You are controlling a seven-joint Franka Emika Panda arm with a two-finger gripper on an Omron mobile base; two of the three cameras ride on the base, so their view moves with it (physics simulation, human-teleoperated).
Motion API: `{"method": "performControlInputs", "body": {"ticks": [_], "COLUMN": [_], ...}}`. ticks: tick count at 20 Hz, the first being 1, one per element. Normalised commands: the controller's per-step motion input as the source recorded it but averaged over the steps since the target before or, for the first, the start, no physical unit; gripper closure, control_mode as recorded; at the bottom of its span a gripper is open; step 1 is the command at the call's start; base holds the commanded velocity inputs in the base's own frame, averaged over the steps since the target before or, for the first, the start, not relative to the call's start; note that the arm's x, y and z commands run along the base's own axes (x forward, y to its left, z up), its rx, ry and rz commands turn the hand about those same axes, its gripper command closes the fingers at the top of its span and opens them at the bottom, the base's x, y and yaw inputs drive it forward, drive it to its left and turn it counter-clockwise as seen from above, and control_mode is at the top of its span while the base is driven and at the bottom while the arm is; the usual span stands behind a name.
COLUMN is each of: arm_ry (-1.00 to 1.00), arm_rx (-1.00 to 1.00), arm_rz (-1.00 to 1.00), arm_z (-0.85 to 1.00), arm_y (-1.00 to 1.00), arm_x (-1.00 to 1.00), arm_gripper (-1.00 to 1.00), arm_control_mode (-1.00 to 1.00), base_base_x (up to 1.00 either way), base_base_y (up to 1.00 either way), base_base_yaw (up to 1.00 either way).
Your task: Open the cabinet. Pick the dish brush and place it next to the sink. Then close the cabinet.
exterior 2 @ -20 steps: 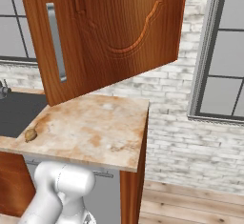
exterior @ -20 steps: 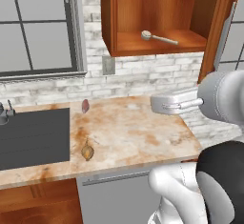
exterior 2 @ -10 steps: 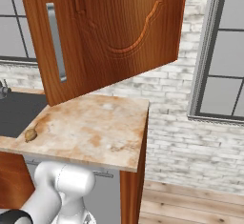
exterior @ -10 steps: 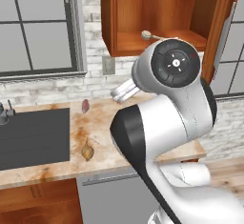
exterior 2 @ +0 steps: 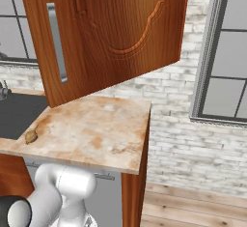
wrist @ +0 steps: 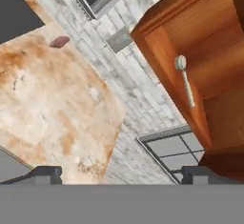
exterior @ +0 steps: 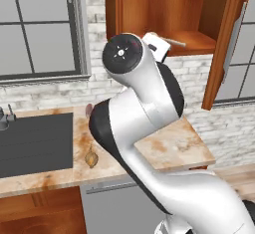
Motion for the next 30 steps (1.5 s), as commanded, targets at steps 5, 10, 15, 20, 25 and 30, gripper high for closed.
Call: {"method": "performControlInputs", "body": {"ticks": [5,10,15,20,25,30], "arm_ry": [0.21,0.04,0.00,0.00,0.00,0.03], "arm_rx": [-0.36,-0.39,-0.28,-0.12,-0.12,-0.14], "arm_rz": [-0.18,-0.15,-0.10,-0.01,0.00,0.00], "arm_z": [-0.01,-0.25,-0.19,0.03,0.00,0.00], "arm_y": [0.00,0.00,-0.01,-0.20,-0.38,-0.44], "arm_x": [0.06,0.48,0.44,-0.16,-0.10,-0.05], "arm_gripper": [-1.00,-1.00,-1.00,-1.00,-1.00,-1.00], "arm_control_mode": [-1.00,-1.00,-1.00,-1.00,-1.00,-1.00], "base_base_x": [0.00,0.00,0.00,0.00,0.00,0.00], "base_base_y": [0.00,0.00,0.00,0.00,0.00,0.00], "base_base_yaw": [0.00,0.00,0.00,0.00,0.00,0.00]}}
